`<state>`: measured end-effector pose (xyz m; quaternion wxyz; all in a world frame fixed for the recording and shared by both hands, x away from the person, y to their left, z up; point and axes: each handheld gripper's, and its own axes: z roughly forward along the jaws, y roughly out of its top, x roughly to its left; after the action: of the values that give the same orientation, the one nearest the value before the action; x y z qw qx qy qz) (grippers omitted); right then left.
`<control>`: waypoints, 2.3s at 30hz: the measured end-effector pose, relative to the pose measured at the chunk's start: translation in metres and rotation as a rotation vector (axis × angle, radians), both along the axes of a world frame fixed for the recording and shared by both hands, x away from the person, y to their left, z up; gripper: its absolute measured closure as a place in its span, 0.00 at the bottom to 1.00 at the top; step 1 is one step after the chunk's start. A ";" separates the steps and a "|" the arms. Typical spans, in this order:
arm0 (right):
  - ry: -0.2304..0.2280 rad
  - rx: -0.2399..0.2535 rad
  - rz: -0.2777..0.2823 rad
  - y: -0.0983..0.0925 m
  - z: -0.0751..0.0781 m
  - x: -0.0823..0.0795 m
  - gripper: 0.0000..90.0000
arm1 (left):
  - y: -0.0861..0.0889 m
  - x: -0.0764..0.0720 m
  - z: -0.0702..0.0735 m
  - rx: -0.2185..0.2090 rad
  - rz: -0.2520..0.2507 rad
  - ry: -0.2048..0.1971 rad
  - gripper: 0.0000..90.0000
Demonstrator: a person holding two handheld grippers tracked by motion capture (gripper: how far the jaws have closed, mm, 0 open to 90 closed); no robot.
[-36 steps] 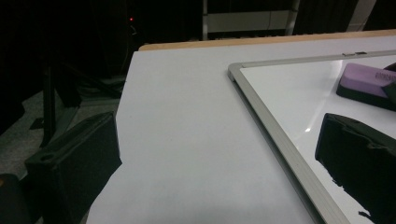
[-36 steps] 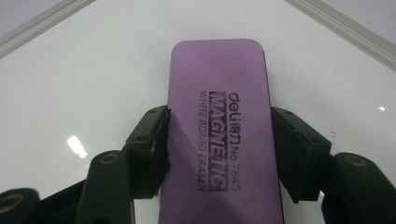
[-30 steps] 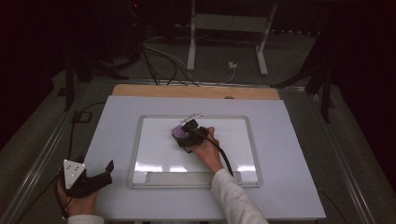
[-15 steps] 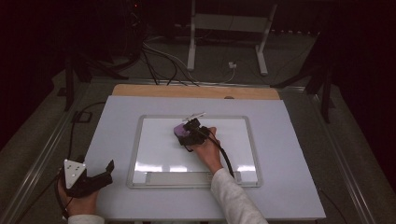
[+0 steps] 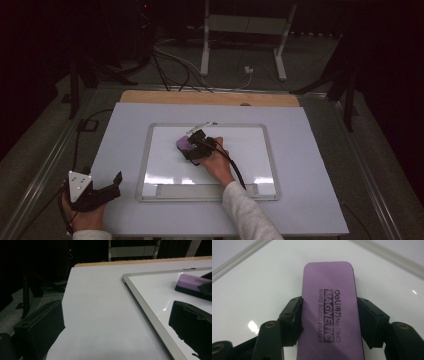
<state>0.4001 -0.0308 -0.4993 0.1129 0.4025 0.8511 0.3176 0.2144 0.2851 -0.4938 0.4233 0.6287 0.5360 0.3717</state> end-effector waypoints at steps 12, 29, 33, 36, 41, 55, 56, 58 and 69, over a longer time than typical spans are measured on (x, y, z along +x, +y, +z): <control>0.019 -0.027 -0.232 -0.033 0.002 0.010 0.46 | 0.001 0.000 0.000 0.001 0.001 0.001 0.01; 0.045 -0.032 -0.138 -0.062 0.005 -0.022 0.46 | -0.001 0.001 -0.001 0.007 -0.003 0.007 0.01; 0.047 -0.029 -0.171 -0.071 0.005 -0.020 0.46 | -0.001 0.001 0.000 0.004 -0.003 0.003 0.01; 0.044 -0.029 -0.170 -0.073 0.005 -0.020 0.46 | -0.001 0.001 -0.001 0.007 -0.004 0.007 0.01; 0.033 -0.037 -0.168 -0.072 0.005 -0.020 0.45 | -0.001 0.000 0.000 0.008 -0.004 0.004 0.01; -0.090 -0.059 -0.124 -0.066 0.014 -0.036 0.27 | -0.001 0.000 -0.001 0.008 -0.003 0.004 0.01; -0.106 -0.051 -0.110 -0.066 0.016 -0.038 0.29 | -0.001 0.000 0.000 0.007 -0.002 0.004 0.01; -0.142 -0.041 -0.070 -0.065 0.020 -0.045 0.36 | -0.001 0.000 0.000 0.008 -0.003 0.004 0.01; -0.148 -0.100 -0.023 -0.063 0.012 -0.051 0.44 | -0.001 0.000 -0.001 0.005 -0.002 0.006 0.01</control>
<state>0.3493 -0.0938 -0.4877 0.1992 0.3815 0.8506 0.3021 0.2148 0.2844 -0.4943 0.4204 0.6314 0.5357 0.3709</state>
